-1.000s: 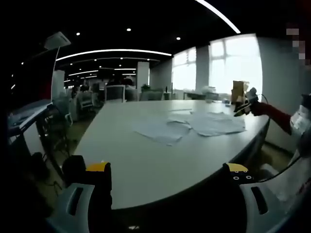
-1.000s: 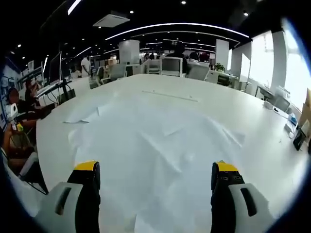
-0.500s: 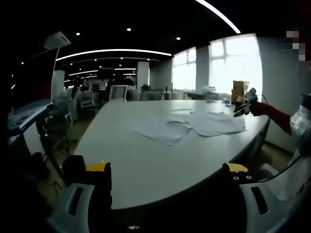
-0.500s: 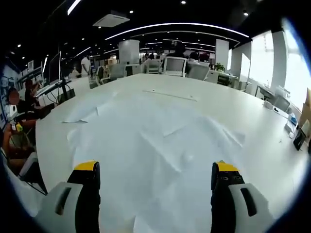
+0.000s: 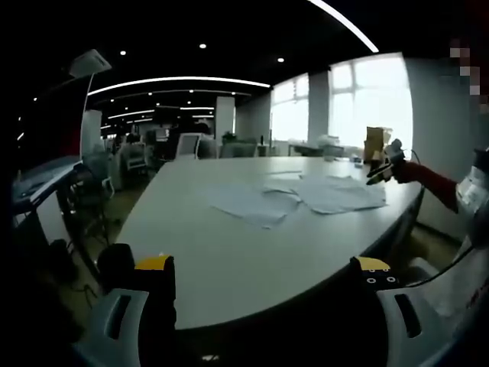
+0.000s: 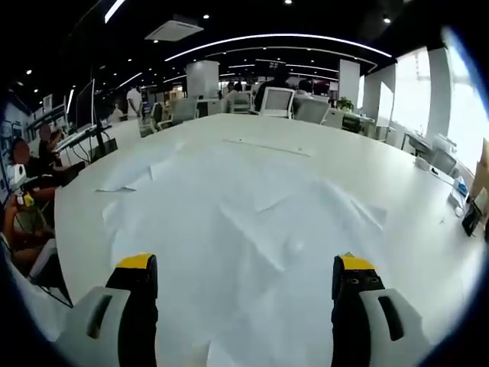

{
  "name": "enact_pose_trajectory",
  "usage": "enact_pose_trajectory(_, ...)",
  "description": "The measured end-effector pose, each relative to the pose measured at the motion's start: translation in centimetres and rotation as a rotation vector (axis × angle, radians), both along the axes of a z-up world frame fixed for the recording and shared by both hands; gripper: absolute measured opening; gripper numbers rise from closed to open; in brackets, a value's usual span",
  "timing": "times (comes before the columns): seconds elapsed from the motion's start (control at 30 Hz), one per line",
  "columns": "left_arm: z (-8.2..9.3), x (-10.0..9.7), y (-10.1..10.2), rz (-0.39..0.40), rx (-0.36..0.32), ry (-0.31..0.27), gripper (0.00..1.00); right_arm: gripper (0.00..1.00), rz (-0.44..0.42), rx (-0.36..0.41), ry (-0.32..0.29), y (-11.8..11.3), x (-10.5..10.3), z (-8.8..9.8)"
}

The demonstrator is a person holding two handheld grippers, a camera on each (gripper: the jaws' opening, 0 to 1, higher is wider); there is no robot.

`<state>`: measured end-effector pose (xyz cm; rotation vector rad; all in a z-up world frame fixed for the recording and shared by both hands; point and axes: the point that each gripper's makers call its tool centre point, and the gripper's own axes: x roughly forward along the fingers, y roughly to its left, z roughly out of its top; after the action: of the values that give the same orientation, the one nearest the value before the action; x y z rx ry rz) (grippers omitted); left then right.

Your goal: Organize the stack of printing papers by aligning and flattening the scattered papers on the table

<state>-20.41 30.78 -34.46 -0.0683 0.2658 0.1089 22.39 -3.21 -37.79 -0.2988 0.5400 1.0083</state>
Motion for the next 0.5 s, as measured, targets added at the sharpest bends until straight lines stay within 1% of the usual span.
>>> enact_pose_trajectory(0.5,-0.16,0.08,-0.15,-0.002,0.000,0.003,0.97,0.90,-0.001,-0.008,0.004,0.13,0.37,-0.36)
